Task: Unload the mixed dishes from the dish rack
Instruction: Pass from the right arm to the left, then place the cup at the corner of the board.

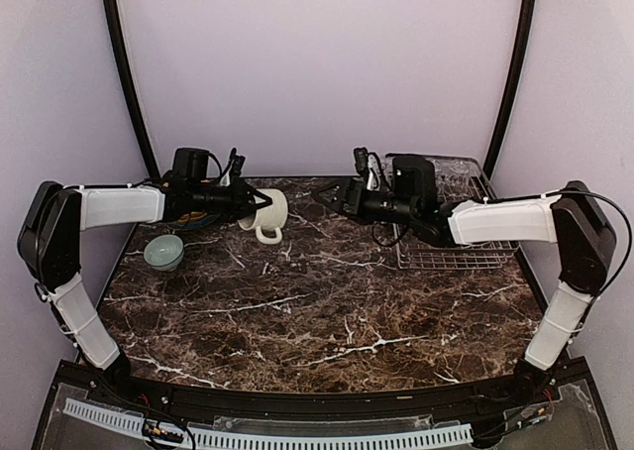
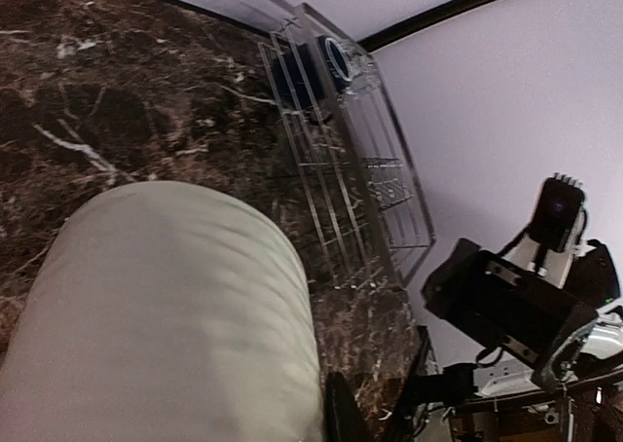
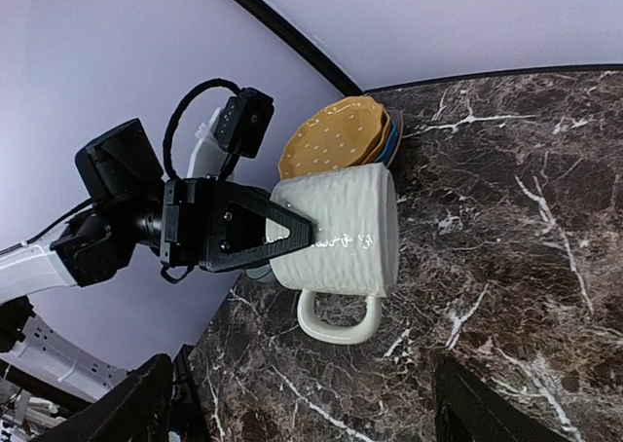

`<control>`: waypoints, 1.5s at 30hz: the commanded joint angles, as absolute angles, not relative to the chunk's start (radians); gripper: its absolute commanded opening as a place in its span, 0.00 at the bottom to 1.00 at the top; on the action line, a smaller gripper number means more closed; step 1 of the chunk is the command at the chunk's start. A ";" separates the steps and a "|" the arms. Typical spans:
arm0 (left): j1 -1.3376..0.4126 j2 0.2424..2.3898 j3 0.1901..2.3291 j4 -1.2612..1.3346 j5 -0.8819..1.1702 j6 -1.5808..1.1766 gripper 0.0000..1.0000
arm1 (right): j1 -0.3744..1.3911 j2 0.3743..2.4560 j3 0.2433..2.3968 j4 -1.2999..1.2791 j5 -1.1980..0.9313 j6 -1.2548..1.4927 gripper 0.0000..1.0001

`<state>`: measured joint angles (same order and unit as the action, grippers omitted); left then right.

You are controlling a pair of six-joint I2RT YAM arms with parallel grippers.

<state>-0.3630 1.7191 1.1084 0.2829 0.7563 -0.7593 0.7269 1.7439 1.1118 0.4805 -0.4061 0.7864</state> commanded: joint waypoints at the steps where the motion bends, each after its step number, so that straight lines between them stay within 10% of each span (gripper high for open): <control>1: -0.354 1.671 1.272 -0.250 0.482 -0.415 0.01 | 0.719 1.681 1.101 0.345 -0.310 0.669 0.89; 15: -0.387 1.829 1.538 -0.662 0.053 -0.240 0.01 | 0.717 1.635 1.102 0.252 -0.240 0.598 0.91; 45: -0.408 1.961 1.661 -0.831 0.025 -0.215 0.01 | 0.713 1.574 1.040 0.225 -0.174 0.586 0.92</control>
